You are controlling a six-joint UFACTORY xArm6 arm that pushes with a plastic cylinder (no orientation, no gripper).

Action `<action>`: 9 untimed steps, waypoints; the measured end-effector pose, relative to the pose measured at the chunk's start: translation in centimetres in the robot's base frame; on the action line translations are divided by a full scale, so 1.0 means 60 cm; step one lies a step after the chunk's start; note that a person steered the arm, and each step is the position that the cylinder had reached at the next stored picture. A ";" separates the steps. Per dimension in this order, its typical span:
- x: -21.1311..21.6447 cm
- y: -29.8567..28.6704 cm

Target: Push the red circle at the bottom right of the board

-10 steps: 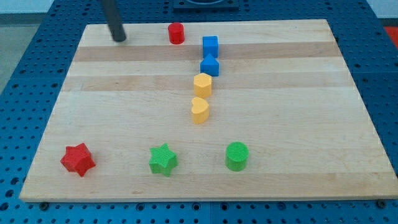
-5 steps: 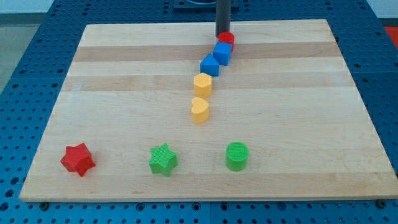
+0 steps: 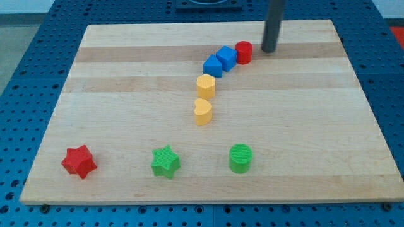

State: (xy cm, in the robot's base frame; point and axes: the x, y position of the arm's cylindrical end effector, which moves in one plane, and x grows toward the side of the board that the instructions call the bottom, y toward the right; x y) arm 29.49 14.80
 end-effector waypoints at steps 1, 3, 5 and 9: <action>0.019 0.025; -0.103 -0.035; -0.056 -0.068; 0.169 -0.031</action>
State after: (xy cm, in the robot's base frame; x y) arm 39.60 12.93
